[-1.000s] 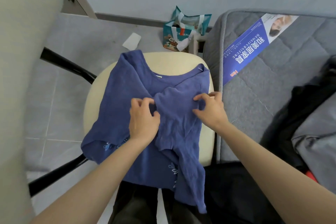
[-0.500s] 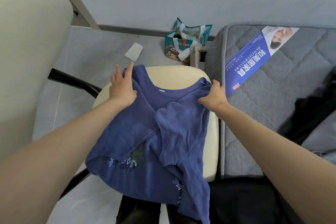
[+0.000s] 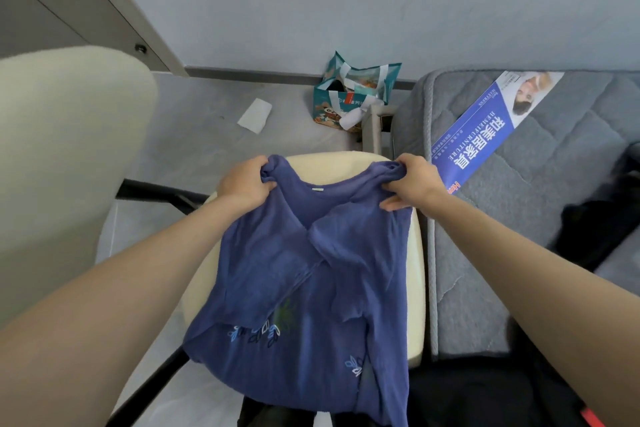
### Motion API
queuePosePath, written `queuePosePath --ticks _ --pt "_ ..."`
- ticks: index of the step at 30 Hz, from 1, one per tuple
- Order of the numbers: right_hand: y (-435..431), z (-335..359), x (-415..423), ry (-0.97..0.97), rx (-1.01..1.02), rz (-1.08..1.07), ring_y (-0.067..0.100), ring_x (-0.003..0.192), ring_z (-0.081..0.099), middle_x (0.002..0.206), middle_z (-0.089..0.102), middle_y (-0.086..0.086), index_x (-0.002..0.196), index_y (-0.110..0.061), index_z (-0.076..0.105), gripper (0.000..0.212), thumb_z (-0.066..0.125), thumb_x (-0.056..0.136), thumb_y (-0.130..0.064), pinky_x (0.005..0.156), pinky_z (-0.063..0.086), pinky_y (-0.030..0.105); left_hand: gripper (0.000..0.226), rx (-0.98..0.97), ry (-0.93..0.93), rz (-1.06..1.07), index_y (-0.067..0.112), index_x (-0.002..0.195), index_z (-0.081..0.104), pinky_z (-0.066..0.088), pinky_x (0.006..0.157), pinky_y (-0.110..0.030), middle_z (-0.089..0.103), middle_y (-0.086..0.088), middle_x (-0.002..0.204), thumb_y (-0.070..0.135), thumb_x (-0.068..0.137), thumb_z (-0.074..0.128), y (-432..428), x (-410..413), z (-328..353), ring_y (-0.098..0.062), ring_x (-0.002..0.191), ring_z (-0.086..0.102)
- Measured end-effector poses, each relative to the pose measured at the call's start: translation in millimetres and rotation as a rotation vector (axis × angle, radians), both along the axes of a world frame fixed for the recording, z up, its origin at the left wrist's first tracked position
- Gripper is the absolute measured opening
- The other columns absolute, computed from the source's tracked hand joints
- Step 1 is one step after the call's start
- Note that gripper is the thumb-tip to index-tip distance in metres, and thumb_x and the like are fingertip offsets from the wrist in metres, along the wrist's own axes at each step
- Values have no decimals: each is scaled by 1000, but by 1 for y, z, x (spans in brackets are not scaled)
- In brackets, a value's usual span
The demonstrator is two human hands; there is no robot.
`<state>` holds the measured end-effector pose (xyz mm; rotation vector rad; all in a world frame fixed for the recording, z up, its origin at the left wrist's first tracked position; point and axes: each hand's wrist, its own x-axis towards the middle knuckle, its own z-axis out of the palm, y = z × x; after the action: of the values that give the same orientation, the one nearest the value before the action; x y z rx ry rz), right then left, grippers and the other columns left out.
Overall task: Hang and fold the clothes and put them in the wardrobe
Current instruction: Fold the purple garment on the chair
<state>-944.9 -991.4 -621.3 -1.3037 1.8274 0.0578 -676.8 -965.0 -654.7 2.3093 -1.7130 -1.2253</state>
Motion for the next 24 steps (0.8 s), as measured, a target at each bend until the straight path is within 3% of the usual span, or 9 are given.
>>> queuePosePath --ticks 3,5,7,9,13,15,19,22,24 --pt "-17 14 1 -5 -125 -104 34 90 63 98 65 19 101 -7 53 25 64 79 0 77 55 45 10 -100 99 153 13 104 48 57 63 -46 64 -16 86 15 95 49 -23 -3 19 -35 64 65" --pt "-28 24 0 15 -236 -168 29 84 56 97 62 14 105 -6 53 23 60 83 -2 70 48 35 7 -172 198 249 11 102 46 57 59 -49 62 -18 84 13 96 49 -44 -7 35 -31 60 63" --pt "-41 35 1 13 -365 -221 24 79 48 92 56 8 106 -6 53 20 57 87 -5 62 35 24 6 -260 266 276 12 98 45 56 65 -52 60 -15 83 12 95 50 -63 -10 49 -33 67 64" --pt "-49 45 2 -60 -467 -266 22 76 46 89 54 4 104 -5 52 15 54 88 -6 52 32 19 8 -340 283 263 9 100 46 54 74 -53 61 -17 91 11 94 52 -75 -11 60 -37 81 64" --pt "-42 57 9 -125 -551 -252 13 62 41 73 48 -4 89 -9 44 10 51 86 -3 45 32 9 10 -451 173 154 8 94 46 40 71 -36 57 -19 96 9 90 55 -61 -8 67 -34 86 54" --pt "-23 54 11 -154 -544 -224 11 59 38 67 46 -7 84 -9 43 13 50 83 1 44 30 11 11 -445 104 106 5 95 49 32 68 -33 49 -17 96 6 88 57 -38 -3 65 -30 82 48" --pt "36 38 12 -137 -480 -111 19 62 37 65 48 -1 75 -12 44 15 50 77 1 53 34 25 15 -354 -88 -8 6 93 54 40 68 -39 38 -8 99 -4 82 56 21 12 56 -29 82 46" --pt "85 21 8 20 -301 129 28 78 52 83 57 -1 80 -19 47 17 51 75 -3 63 43 34 16 -189 -198 -68 9 88 55 36 62 -35 38 -6 104 -5 79 57 59 24 43 -29 91 48" --pt "110 12 2 91 -74 340 27 93 56 99 56 -4 90 -23 51 21 56 76 -8 71 47 34 19 -10 -272 -113 13 93 55 34 68 -30 38 -6 113 -2 80 57 78 27 35 -29 103 45"
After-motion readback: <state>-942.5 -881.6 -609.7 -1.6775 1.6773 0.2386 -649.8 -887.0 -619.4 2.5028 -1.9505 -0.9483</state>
